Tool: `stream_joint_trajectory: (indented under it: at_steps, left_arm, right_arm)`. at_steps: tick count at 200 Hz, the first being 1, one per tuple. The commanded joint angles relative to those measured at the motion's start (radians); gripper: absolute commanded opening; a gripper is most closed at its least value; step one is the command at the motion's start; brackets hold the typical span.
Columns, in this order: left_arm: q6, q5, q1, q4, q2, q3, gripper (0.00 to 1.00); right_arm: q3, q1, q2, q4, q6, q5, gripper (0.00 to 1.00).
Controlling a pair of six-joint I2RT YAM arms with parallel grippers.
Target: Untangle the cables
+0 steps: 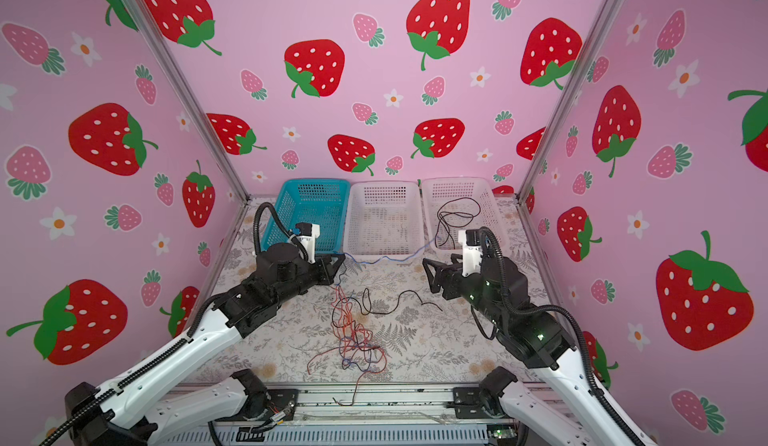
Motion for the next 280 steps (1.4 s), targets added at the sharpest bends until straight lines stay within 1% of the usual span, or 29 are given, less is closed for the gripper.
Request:
stream_joint_trajectory:
  at_steps: [1, 11, 19, 37, 47, 56, 67, 85, 98, 120, 144, 152, 166, 182, 202, 218, 221, 237, 244, 262, 280]
  left_arm:
    - [0.0, -0.049, 0.003, -0.038, 0.017, 0.06, 0.0]
    - [0.001, -0.052, 0.003, -0.045, 0.024, 0.064, 0.0]
    - [-0.003, -0.054, 0.004, -0.049, 0.029, 0.069, 0.0]
    - [-0.009, -0.061, 0.003, -0.056, 0.038, 0.079, 0.0]
    - [-0.012, -0.062, 0.003, -0.056, 0.042, 0.083, 0.0]
    - [-0.018, -0.066, 0.003, -0.055, 0.047, 0.088, 0.0]
    - [-0.026, -0.07, 0.003, -0.055, 0.053, 0.095, 0.0]
    - [-0.041, -0.074, 0.003, -0.057, 0.062, 0.104, 0.0]
    - [-0.047, -0.075, 0.003, -0.058, 0.068, 0.106, 0.0]
    - [-0.057, -0.1, 0.003, -0.069, 0.082, 0.111, 0.0]
    - [-0.071, -0.105, 0.003, -0.068, 0.091, 0.111, 0.0]
    - [-0.074, -0.106, 0.003, -0.066, 0.094, 0.109, 0.0]
    - [-0.082, -0.106, 0.003, -0.063, 0.097, 0.109, 0.0]
    - [-0.091, -0.103, 0.004, -0.056, 0.099, 0.107, 0.0]
    - [-0.1, -0.098, 0.002, -0.05, 0.105, 0.109, 0.0]
    - [-0.109, -0.094, 0.001, -0.04, 0.103, 0.106, 0.0]
    - [-0.11, -0.093, 0.001, -0.038, 0.102, 0.105, 0.0]
    - [-0.118, -0.089, -0.001, -0.03, 0.101, 0.104, 0.0]
    - [-0.12, -0.086, -0.003, -0.025, 0.099, 0.103, 0.0]
    - [-0.125, -0.084, -0.009, -0.019, 0.097, 0.101, 0.0]
    - [-0.134, -0.085, -0.011, -0.009, 0.089, 0.094, 0.0]
  right_arm:
    - [0.082, -0.004, -0.01, -0.075, -0.011, 0.02, 0.87]
    - [0.092, -0.004, -0.012, -0.076, 0.001, -0.002, 0.87]
    - [0.075, -0.004, -0.017, -0.053, 0.004, -0.056, 0.86]
    - [-0.01, -0.004, -0.022, 0.031, 0.021, -0.211, 0.84]
    - [-0.082, -0.004, -0.033, 0.106, 0.027, -0.324, 0.82]
    - [-0.159, -0.002, -0.051, 0.19, 0.059, -0.392, 0.78]
    - [-0.234, 0.004, -0.073, 0.263, 0.088, -0.433, 0.75]
    - [-0.353, 0.038, -0.112, 0.382, 0.146, -0.44, 0.72]
    - [-0.41, 0.086, -0.135, 0.431, 0.173, -0.398, 0.71]
    - [-0.488, 0.193, -0.143, 0.455, 0.215, -0.221, 0.71]
    - [-0.566, 0.303, -0.134, 0.496, 0.255, -0.079, 0.68]
    - [-0.596, 0.33, -0.141, 0.534, 0.267, -0.054, 0.68]
    - [-0.639, 0.372, -0.118, 0.636, 0.289, -0.058, 0.67]
    - [-0.627, 0.42, -0.02, 0.697, 0.286, -0.056, 0.64]
    - [-0.58, 0.499, 0.118, 0.751, 0.254, -0.008, 0.59]
    - [-0.555, 0.556, 0.207, 0.834, 0.234, 0.03, 0.56]
    - [-0.549, 0.563, 0.244, 0.844, 0.23, 0.034, 0.55]
    - [-0.505, 0.58, 0.351, 0.865, 0.21, 0.058, 0.52]
    - [-0.492, 0.583, 0.392, 0.881, 0.206, 0.063, 0.47]
    - [-0.471, 0.585, 0.478, 0.946, 0.202, 0.071, 0.43]
    - [-0.432, 0.588, 0.552, 0.982, 0.18, 0.066, 0.43]
